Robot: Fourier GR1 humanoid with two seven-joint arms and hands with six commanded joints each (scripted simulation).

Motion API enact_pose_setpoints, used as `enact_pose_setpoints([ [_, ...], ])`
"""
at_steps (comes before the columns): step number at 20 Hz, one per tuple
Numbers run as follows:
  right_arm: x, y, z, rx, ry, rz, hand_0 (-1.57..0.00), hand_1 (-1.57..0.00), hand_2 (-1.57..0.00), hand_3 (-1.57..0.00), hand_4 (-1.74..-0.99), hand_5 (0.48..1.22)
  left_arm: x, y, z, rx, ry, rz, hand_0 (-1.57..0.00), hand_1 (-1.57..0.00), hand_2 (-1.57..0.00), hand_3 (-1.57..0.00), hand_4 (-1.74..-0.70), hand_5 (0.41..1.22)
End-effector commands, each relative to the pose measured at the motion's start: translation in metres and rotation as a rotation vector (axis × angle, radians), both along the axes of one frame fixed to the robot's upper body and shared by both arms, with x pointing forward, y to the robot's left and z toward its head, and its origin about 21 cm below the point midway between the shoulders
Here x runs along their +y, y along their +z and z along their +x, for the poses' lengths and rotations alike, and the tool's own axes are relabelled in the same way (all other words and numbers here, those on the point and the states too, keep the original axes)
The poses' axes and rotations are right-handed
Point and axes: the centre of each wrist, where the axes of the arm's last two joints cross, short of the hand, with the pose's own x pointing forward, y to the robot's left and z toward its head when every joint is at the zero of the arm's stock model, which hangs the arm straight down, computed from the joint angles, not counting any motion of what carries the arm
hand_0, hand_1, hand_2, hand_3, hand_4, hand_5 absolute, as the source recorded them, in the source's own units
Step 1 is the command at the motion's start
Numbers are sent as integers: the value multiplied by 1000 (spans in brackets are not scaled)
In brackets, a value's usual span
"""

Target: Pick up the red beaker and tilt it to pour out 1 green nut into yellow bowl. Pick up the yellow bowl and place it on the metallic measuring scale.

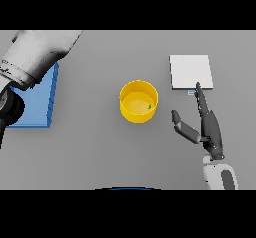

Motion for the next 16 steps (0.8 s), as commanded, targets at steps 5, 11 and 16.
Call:
enact_pose_setpoints([
  [5,5,-2,3,-11,14,-8,1,1,1,1,-1129,625,103,24,19,57,239,-672,-1571,-1571,-1571,-1394,-1738,1221],
  [11,0,4,4,-3,56,52,1,1,1,1,-1106,642,216,-38,21,48,500,-1190,-1571,-1571,-1571,-1525,-1740,1221],
  [16,-2,-3,4,3,74,37,1,1,1,1,-1165,672,261,-85,10,-11,764,-1469,-1571,-1571,-1571,-1556,-1741,1221],
])
